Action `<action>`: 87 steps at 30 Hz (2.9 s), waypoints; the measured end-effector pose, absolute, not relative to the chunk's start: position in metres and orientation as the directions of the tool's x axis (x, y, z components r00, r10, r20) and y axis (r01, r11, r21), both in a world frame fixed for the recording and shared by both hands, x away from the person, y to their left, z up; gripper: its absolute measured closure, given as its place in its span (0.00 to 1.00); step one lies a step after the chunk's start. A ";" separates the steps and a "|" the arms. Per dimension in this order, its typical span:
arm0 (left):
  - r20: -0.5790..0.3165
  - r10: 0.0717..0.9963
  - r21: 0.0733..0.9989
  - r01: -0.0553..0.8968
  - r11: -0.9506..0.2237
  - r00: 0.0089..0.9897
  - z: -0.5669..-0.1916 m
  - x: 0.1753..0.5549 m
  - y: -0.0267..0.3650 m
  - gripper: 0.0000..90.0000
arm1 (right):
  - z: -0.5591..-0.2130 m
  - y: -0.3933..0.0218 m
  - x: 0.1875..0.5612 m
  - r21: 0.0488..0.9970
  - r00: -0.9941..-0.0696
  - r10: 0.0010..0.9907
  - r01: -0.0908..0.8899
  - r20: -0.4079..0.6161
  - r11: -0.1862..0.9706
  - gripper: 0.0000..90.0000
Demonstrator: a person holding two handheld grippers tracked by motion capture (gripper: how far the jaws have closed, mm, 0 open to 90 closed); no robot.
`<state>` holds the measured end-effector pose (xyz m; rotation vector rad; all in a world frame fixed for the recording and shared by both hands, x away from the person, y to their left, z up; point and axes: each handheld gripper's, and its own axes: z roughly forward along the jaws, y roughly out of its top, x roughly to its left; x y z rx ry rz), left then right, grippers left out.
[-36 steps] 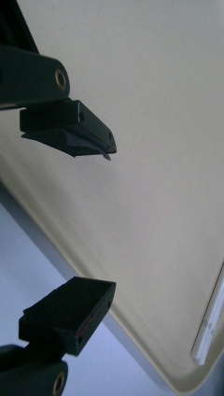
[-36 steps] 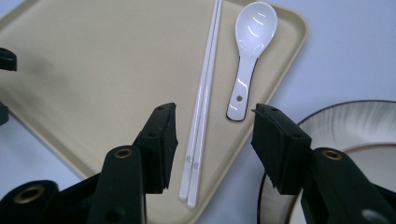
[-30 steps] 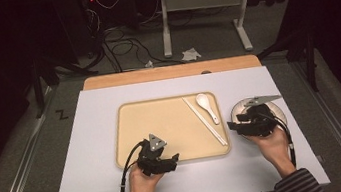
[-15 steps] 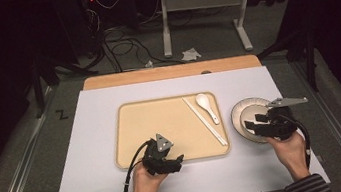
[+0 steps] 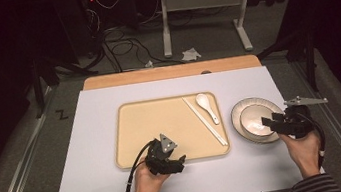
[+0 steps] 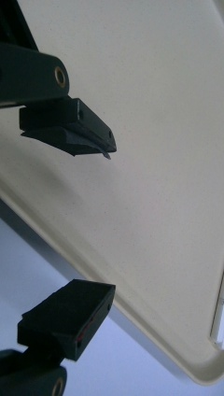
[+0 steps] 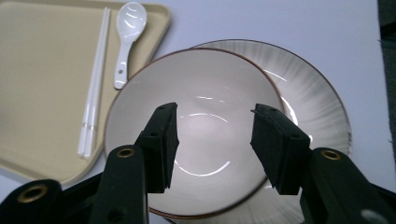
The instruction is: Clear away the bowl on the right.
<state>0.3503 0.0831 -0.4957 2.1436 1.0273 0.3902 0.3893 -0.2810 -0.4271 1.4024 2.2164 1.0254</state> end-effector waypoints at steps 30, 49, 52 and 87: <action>0.023 0.752 0.722 0.509 -0.468 0.659 -0.495 0.354 0.071 0.31 | -0.443 -0.345 0.387 0.692 -0.250 0.962 0.714 0.107 0.108 0.66; 0.032 0.779 0.716 0.529 -0.456 0.627 -0.497 0.339 0.083 0.31 | -0.462 -0.340 0.425 0.561 -0.280 0.957 0.806 0.079 0.190 0.88; 0.034 0.791 0.714 0.539 -0.447 0.610 -0.497 0.335 0.087 0.31 | -0.465 -0.338 0.430 0.541 -0.287 0.954 0.818 0.088 0.196 0.89; 0.008 0.820 0.713 0.572 -0.405 0.572 -0.499 0.330 0.099 0.32 | -0.455 -0.339 0.436 0.602 -0.339 0.931 0.775 0.138 0.193 0.92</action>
